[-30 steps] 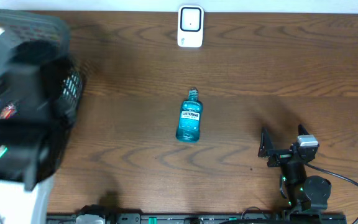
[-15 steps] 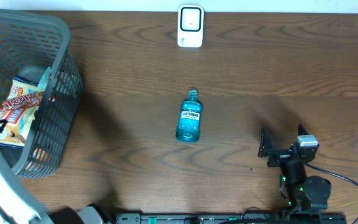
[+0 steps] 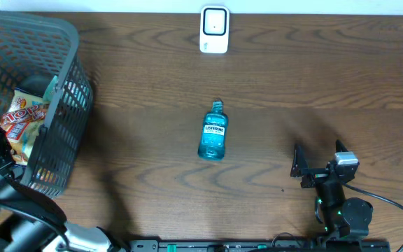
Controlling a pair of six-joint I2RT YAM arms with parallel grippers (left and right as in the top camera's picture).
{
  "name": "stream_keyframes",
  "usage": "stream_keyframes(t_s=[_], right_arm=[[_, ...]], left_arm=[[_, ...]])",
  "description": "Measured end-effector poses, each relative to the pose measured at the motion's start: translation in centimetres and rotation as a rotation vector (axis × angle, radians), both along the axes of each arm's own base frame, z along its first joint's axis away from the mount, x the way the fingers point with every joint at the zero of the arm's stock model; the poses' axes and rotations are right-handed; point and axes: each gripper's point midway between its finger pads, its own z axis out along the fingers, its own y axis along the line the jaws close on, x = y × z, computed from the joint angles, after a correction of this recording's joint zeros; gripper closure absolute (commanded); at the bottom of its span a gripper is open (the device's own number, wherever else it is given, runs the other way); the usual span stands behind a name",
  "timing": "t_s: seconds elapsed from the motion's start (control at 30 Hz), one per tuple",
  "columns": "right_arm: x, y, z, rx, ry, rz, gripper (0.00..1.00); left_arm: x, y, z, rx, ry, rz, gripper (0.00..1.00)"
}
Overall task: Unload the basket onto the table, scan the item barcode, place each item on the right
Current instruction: 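Move the left gripper back into the basket toward the orange tissue pack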
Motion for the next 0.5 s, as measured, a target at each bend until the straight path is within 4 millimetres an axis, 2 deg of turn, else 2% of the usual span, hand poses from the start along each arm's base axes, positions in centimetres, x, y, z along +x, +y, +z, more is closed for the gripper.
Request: stream_keyframes(t_s=[0.2,0.5], right_arm=[[0.0,0.0,0.0,0.0,0.0,0.0,0.01],[0.0,0.0,0.0,0.0,0.0,0.0,0.01]], left_arm=[[0.1,-0.1,-3.1,-0.073,0.06,-0.029,0.05],[-0.1,-0.2,-5.3,-0.149,0.108,-0.124,0.05]])
